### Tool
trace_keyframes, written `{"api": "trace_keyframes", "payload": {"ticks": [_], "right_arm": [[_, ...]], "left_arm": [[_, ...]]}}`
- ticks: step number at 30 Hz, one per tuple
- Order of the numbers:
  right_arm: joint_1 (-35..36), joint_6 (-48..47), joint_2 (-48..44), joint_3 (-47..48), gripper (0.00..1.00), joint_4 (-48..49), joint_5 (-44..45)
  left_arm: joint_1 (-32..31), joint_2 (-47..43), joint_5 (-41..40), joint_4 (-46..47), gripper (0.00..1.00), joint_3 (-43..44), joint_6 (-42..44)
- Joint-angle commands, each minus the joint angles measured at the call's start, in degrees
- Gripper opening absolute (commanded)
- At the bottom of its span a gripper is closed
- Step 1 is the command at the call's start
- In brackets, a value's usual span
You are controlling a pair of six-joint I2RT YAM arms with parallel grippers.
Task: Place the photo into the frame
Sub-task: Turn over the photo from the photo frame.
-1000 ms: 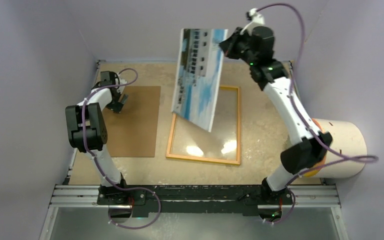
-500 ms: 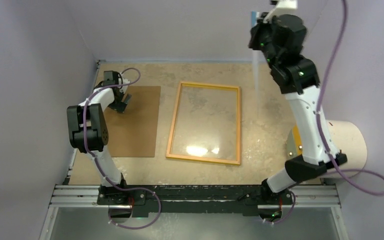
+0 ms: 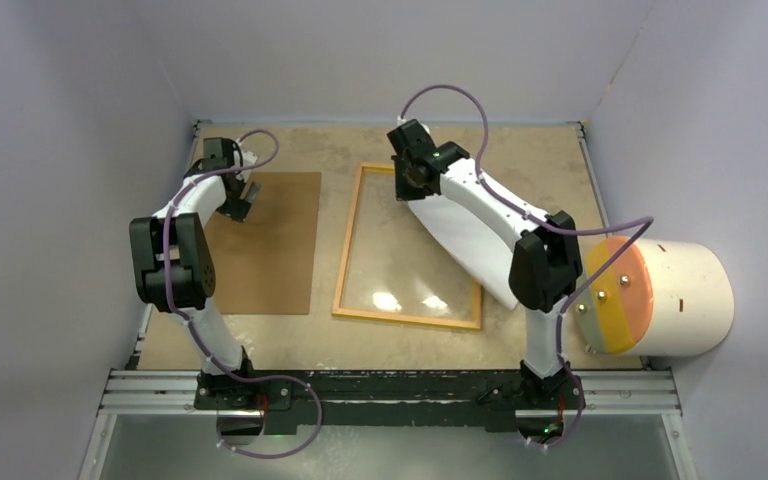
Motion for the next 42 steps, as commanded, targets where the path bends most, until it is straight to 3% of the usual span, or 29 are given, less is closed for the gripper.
{"api": "trace_keyframes", "payload": {"ticks": [1, 7, 14, 20, 27, 34, 42], "right_arm": [[-1.8, 19.5, -6.7, -4.3, 0.00, 10.3, -12.0], [-1.3, 29.2, 1.4, 5.0, 0.00, 4.0, -8.9], [1.5, 46.1, -2.5, -4.2, 0.00, 12.8, 5.8], [2.2, 54.1, 1.3, 0.8, 0.00, 7.5, 16.2], [2.7, 66.2, 4.4, 2.0, 0.00, 6.3, 22.1], [2.9, 68.8, 8.9, 8.4, 0.00, 2.3, 25.0], [2.9, 68.7, 7.9, 5.1, 0.00, 0.9, 25.8]], "left_arm": [[-0.2, -3.0, -0.9, 1.2, 0.84, -0.5, -0.8], [-0.2, -3.1, -1.3, 1.9, 0.84, -1.3, -0.3], [-0.2, -2.6, -1.4, 2.0, 0.84, -1.2, -0.3], [-0.2, -2.8, -1.9, 2.6, 0.84, -1.7, 0.7], [-0.2, -2.4, -1.5, 2.6, 0.84, -1.6, 0.3], [-0.2, -2.5, -2.0, 3.1, 0.84, -1.9, 0.8], [-0.2, -1.8, -2.0, 3.7, 0.84, -2.0, 1.0]]}}
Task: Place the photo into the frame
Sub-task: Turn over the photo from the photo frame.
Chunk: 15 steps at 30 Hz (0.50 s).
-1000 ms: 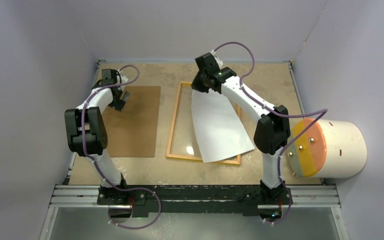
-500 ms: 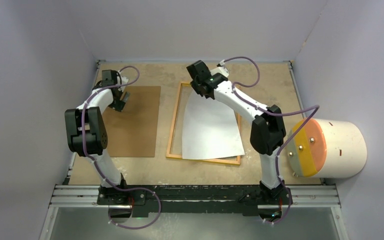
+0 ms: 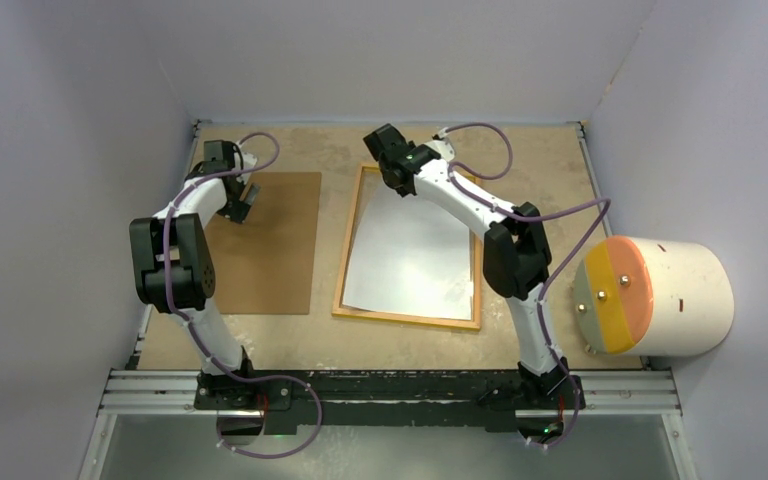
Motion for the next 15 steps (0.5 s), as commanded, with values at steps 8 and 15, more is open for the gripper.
{"api": "trace_keyframes", "payload": {"ticks": [8, 15], "right_arm": [[0.2, -2.8, -3.4, -3.1, 0.00, -1.4, 4.6], [-0.1, -10.2, -2.2, -1.8, 0.00, -2.9, 7.1]], "left_arm": [[-0.2, -1.2, -0.7, 1.9, 0.84, -0.7, 0.6], [-0.2, -1.4, -0.8, 2.0, 0.84, -0.9, 0.7]]}}
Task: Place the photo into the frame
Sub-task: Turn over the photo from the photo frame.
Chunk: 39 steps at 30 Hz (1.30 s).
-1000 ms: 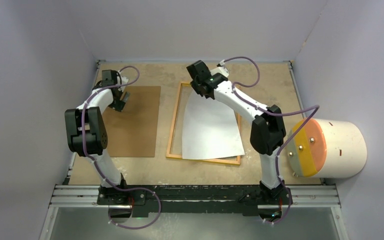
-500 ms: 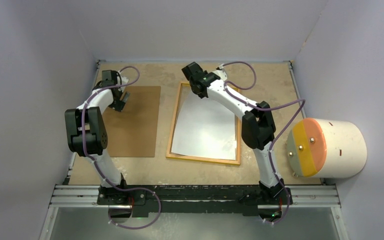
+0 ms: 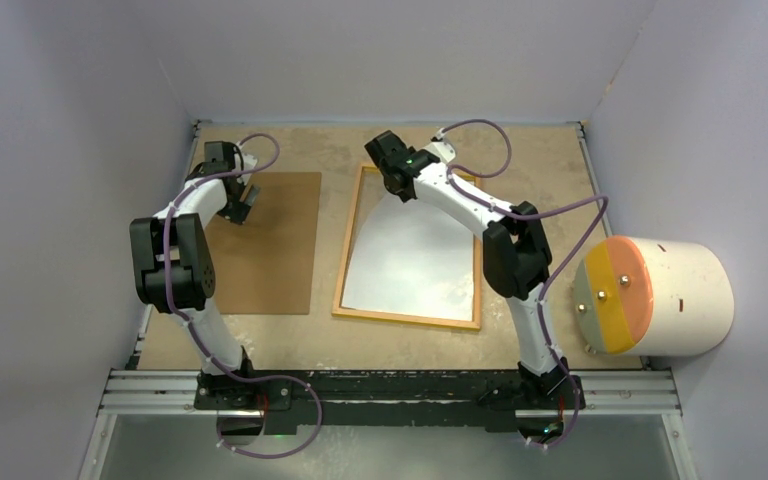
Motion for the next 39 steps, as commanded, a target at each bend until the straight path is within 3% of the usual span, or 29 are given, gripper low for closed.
{"api": "trace_keyframes", "payload": {"ticks": [1, 8, 19, 23, 24, 33, 39], "right_arm": [[-0.1, -4.5, -2.4, 0.7, 0.00, -1.7, 4.9], [-0.3, -11.1, -1.1, 1.2, 0.00, 3.4, 0.0], [-0.3, -15.9, 2.6, 3.9, 0.61, 5.7, -9.7], [-0.3, -17.7, 2.3, 3.7, 0.96, 7.6, -11.5], [-0.3, -18.9, 2.1, 3.4, 0.99, 9.0, -12.2], [-0.3, -27.2, -1.2, -0.6, 0.99, 20.7, -19.8], [3.9, -31.0, -1.2, -4.7, 0.99, 32.6, -34.0]], "left_arm": [[-0.2, -1.4, -0.6, 1.5, 0.84, -0.2, 0.7], [-0.2, -1.7, -0.4, 1.2, 0.84, -0.1, 0.8], [-0.2, -2.0, -0.7, 1.0, 0.85, 0.0, 1.3], [-0.2, -1.8, -0.9, 0.9, 0.85, 0.4, 1.2], [-0.2, -1.8, -0.9, 0.9, 0.85, 0.5, 1.2], [0.4, -1.1, -0.8, -1.0, 0.86, 3.5, 1.3], [6.0, 1.5, -0.1, -3.3, 0.86, 9.9, 0.6]]}}
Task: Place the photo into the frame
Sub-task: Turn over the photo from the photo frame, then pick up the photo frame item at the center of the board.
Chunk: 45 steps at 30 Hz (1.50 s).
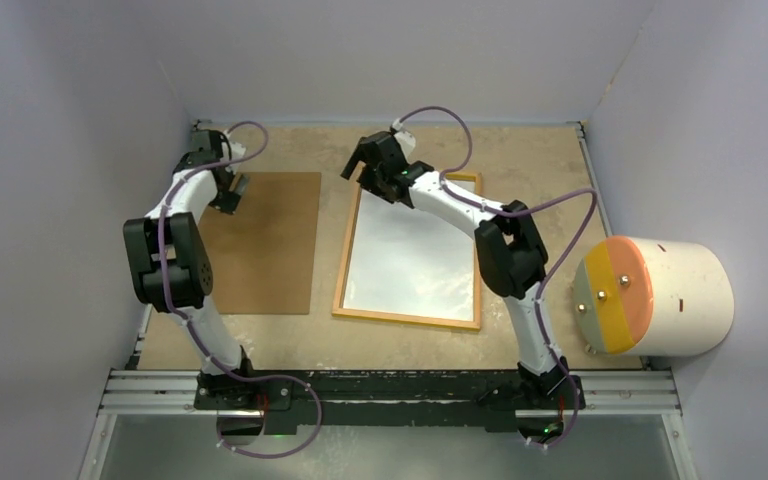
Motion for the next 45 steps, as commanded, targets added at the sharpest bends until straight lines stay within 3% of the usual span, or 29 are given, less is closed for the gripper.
{"api": "trace_keyframes", "payload": {"ticks": [1, 7, 22, 28, 36, 45], "right_arm": [[4.4, -4.4, -1.0, 1.6, 0.99, 8.3, -11.7], [9.5, -6.2, 6.6, 9.5, 0.99, 4.0, -14.3], [10.9, -7.0, 11.8, 8.7, 0.99, 1.6, -10.2], [10.8, -5.9, 13.7, 9.0, 0.99, 0.8, -9.3], [10.9, -1.5, 15.9, 8.7, 0.99, 1.1, -15.8], [10.6, 4.2, 17.3, 8.8, 0.99, 3.8, -21.8]], "left_arm": [[5.4, 1.7, -1.5, 0.0, 0.85, 6.4, -0.3], [10.3, 3.1, -7.6, 5.7, 0.81, 4.6, 1.5], [11.2, 8.9, -9.7, 14.7, 0.80, -5.6, 0.3], [11.1, 9.1, -3.4, 11.3, 0.80, -7.4, -1.1], [8.7, 6.7, 10.9, 2.3, 0.80, -9.7, -1.9], [8.0, 8.5, 13.1, 0.2, 0.81, -9.9, -0.9]]}}
